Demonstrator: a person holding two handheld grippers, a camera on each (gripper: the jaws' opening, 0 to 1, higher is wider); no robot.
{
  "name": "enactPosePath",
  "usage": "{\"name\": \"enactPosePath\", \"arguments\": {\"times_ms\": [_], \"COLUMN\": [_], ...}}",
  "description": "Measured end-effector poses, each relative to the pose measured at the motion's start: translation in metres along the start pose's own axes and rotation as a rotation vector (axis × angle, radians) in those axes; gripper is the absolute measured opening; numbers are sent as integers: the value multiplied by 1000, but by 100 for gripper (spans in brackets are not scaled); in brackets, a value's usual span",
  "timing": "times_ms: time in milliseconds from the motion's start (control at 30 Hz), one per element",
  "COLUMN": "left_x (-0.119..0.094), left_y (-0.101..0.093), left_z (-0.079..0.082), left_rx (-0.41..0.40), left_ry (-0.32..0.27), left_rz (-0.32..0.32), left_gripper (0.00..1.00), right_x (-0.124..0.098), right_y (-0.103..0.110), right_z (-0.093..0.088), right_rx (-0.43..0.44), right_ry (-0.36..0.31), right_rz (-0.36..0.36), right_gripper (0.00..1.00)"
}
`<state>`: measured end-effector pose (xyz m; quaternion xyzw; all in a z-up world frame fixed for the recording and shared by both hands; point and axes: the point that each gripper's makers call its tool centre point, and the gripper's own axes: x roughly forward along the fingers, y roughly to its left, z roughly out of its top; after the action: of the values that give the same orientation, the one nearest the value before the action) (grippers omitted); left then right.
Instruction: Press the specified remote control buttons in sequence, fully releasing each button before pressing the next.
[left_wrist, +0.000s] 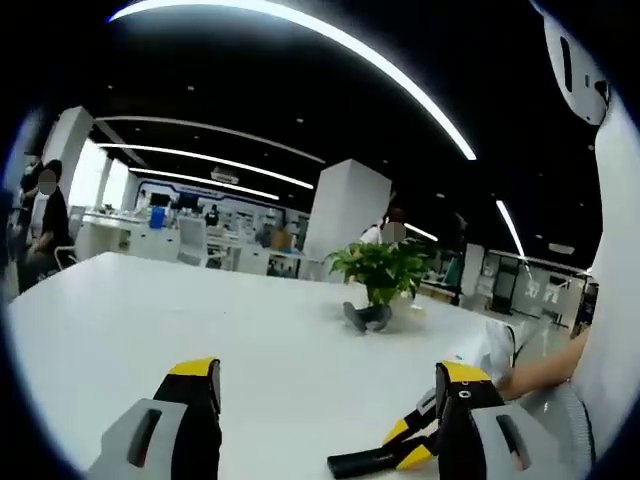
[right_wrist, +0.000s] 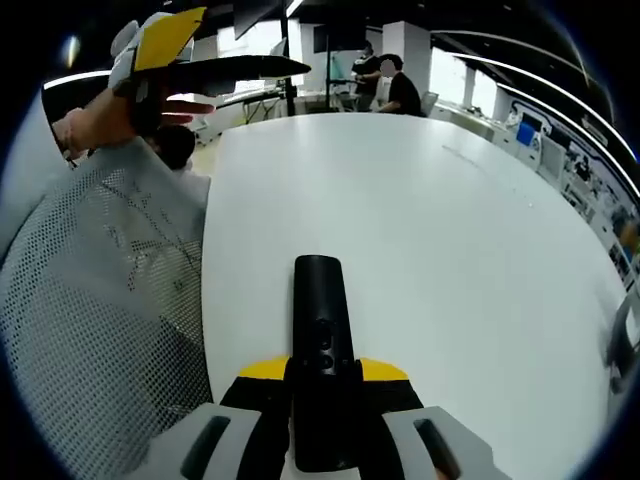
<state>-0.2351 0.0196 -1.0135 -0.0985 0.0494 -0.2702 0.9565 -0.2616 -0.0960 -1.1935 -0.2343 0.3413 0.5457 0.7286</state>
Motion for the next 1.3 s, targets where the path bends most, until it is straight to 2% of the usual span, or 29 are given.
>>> {"name": "enactPosePath", "arguments": {"times_ms": [100, 167, 267, 367, 467, 500, 567, 667, 733, 1033, 1300], "left_x": [-7, -11, -15, -20, -27, -29, -32, -35, -35, -30, -30], "left_y": [9, 11, 13, 15, 20, 22, 23, 28, 27, 21, 24], "left_z": [7, 8, 0, -4, 2, 3, 8, 8, 12, 0, -3], "left_rx": [46, 93, 212, 174, 78, 88, 78, 56, 43, 54, 46], "left_ry": [-32, -31, 24, 13, -67, -74, -126, -137, -167, -97, -82], "left_rz": [71, 85, 84, 85, 97, 104, 96, 104, 98, 75, 83], "left_gripper": [96, 99, 100, 100, 100, 100, 100, 100, 100, 100, 100], "right_x": [0, 0, 0, 1, 1, 1, 1, 1, 1, 1, 4], "right_y": [0, 0, 0, 0, -1, -1, -1, -1, -2, -5, -23], "right_z": [0, 0, 0, 0, 0, 0, 0, 0, 0, 0, 2], "right_rx": [-3, -5, -17, -22, -29, -29, -35, -45, -35, -26, -59], "right_ry": [1, 3, 4, 6, 7, 8, 10, 28, 30, 52, 88], "right_rz": [-2, -4, -8, -9, -13, -13, -13, -9, -5, 14, -1], "right_gripper": [21, 21, 21, 21, 21, 21, 21, 21, 20, 20, 20]}}
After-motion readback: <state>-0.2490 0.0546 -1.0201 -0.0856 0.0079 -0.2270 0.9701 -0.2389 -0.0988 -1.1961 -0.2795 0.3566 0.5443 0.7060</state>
